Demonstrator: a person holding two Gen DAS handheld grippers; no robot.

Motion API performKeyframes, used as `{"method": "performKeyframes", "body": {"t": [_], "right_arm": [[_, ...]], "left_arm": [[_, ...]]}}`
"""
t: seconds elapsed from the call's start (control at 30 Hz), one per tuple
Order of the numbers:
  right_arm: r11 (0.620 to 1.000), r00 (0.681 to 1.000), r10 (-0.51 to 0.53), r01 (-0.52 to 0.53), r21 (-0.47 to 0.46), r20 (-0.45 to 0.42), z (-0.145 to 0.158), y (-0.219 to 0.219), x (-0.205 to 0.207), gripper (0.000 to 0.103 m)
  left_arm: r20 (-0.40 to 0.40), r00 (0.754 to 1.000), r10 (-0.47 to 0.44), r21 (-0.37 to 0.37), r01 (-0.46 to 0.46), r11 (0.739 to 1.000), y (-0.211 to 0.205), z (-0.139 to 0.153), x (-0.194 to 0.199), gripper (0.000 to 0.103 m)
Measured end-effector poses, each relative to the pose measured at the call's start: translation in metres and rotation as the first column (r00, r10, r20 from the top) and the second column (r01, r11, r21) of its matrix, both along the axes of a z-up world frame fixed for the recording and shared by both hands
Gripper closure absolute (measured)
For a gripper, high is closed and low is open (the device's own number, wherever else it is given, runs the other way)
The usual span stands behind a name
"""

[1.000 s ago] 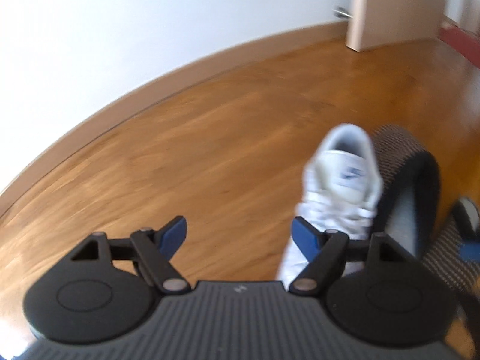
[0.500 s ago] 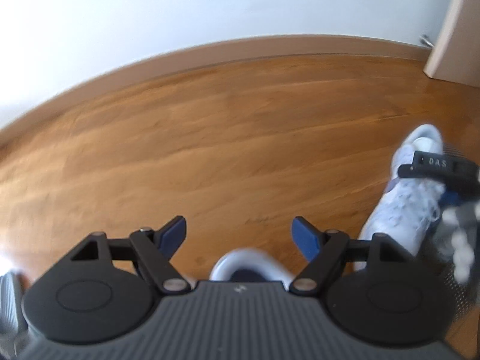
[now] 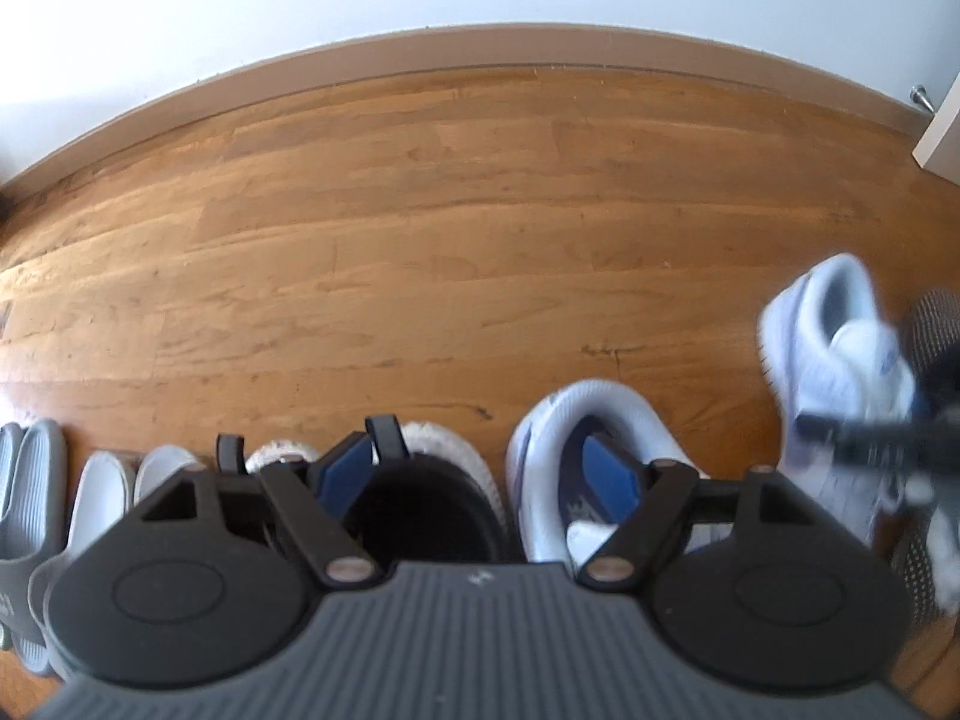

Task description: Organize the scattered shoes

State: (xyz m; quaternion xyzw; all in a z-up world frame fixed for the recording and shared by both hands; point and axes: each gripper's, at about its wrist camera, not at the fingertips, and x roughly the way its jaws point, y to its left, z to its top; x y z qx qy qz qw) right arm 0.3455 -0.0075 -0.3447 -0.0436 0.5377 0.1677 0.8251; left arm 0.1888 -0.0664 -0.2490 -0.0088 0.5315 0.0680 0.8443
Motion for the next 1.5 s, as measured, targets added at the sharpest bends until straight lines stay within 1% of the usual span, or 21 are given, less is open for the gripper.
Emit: {"method": "performKeyframes", "body": {"t": [0.17, 0.27, 0.37, 0.53, 0.7, 0.83, 0.93, 1.0, 1.03, 1.07, 1.1, 1.13, 1.2, 1.23, 1.27, 1.3, 1.33, 1.37, 1.4, 1.47, 1.5], "right_arm": [[0.995, 0.995, 0.086, -0.083, 0.057, -0.042, -0.002, 0.01, -0.014, 0.009], [0.991, 0.993, 0.116, -0.114, 0.064, -0.031, -0.003, 0.013, -0.016, 0.008], [0.989, 0.992, 0.12, -0.117, 0.088, -0.039, -0.002, 0.009, -0.012, 0.005], [0.987, 0.991, 0.118, -0.111, 0.113, -0.06, 0.004, -0.001, -0.015, 0.004], [0.984, 0.99, 0.117, -0.105, 0.144, -0.078, 0.001, 0.01, -0.02, 0.004], [0.971, 0.988, 0.122, -0.099, 0.22, -0.094, 0.012, -0.006, -0.022, 0.002], [0.963, 0.988, 0.113, -0.083, 0.257, -0.104, 0.012, -0.012, -0.02, 0.003], [0.952, 0.984, 0.128, -0.087, 0.294, -0.123, 0.015, -0.023, -0.02, 0.011], [0.947, 0.985, 0.119, -0.075, 0.311, -0.125, 0.02, -0.034, -0.022, 0.011], [0.948, 0.987, 0.106, -0.064, 0.313, -0.119, 0.023, -0.039, -0.024, 0.008], [0.948, 0.997, 0.022, 0.002, 0.318, -0.072, 0.042, -0.07, -0.033, 0.002], [0.945, 0.999, -0.023, 0.033, 0.326, -0.035, 0.053, -0.092, -0.042, 0.0], [0.94, 0.995, -0.094, 0.078, 0.332, 0.032, 0.068, -0.128, -0.059, 0.0], [0.941, 0.984, -0.16, 0.127, 0.314, 0.081, 0.077, -0.159, -0.075, 0.0], [0.942, 0.974, -0.2, 0.16, 0.295, 0.11, 0.08, -0.18, -0.086, 0.0], [0.943, 0.963, -0.234, 0.192, 0.272, 0.133, 0.081, -0.197, -0.096, 0.0], [0.943, 0.96, -0.243, 0.201, 0.265, 0.138, 0.081, -0.203, -0.099, 0.0], [0.941, 0.949, -0.277, 0.238, 0.239, 0.149, 0.08, -0.221, -0.109, 0.001], [0.938, 0.942, -0.304, 0.269, 0.22, 0.143, 0.076, -0.24, -0.12, 0.002], [0.925, 0.93, -0.351, 0.327, 0.191, 0.107, 0.066, -0.266, -0.135, 0.005], [0.92, 0.925, -0.365, 0.342, 0.189, 0.101, 0.064, -0.271, -0.138, 0.005]], "left_arm": [[-0.012, 1.0, -0.024, 0.009, 0.024, 1.0, -0.016, 0.001, -0.003, 0.027], [-0.01, 0.999, -0.04, 0.006, 0.04, 0.999, -0.024, 0.004, -0.005, 0.027], [-0.009, 0.998, -0.063, 0.004, 0.063, 0.998, -0.029, 0.008, -0.008, 0.027], [-0.013, 0.996, -0.088, 0.0, 0.088, 0.996, -0.032, 0.007, -0.013, 0.027], [-0.023, 0.995, -0.093, -0.009, 0.093, 0.996, -0.028, 0.003, -0.014, 0.027], [-0.023, 0.996, -0.089, -0.011, 0.089, 0.996, -0.026, 0.005, -0.013, 0.027], [-0.017, 0.996, -0.085, -0.007, 0.085, 0.996, -0.028, 0.007, -0.011, 0.027], [-0.008, 0.995, -0.1, -0.006, 0.1, 0.995, -0.034, 0.008, -0.01, 0.027], [-0.002, 0.993, -0.118, -0.005, 0.118, 0.993, -0.039, 0.009, -0.01, 0.027], [0.004, 0.991, -0.136, -0.004, 0.136, 0.991, -0.044, 0.01, -0.009, 0.027], [0.009, 0.988, -0.154, -0.003, 0.154, 0.988, -0.049, 0.01, -0.008, 0.027], [0.015, 0.985, -0.172, -0.002, 0.172, 0.985, -0.054, 0.011, -0.008, 0.027], [0.018, 0.968, -0.25, -0.017, 0.25, 0.968, -0.076, 0.008, -0.006, 0.027], [0.02, 0.957, -0.289, -0.025, 0.29, 0.957, -0.087, 0.006, -0.004, 0.027], [0.021, 0.944, -0.328, -0.04, 0.329, 0.944, -0.101, 0.003, -0.004, 0.027], [0.021, 0.939, -0.344, -0.048, 0.345, 0.937, -0.107, 0.001, -0.004, 0.027], [0.012, 0.921, -0.39, -0.079, 0.39, 0.918, -0.129, -0.004, -0.005, 0.027], [0.008, 0.906, -0.422, -0.108, 0.421, 0.901, -0.145, -0.009, -0.007, 0.027], [0.007, 0.901, -0.434, -0.119, 0.432, 0.894, -0.151, -0.01, -0.008, 0.027], [-0.01, 0.865, -0.502, -0.168, 0.494, 0.853, -0.192, -0.022, -0.018, 0.027], [-0.013, 0.859, -0.512, -0.172, 0.503, 0.847, -0.198, -0.024, -0.02, 0.027]]}}
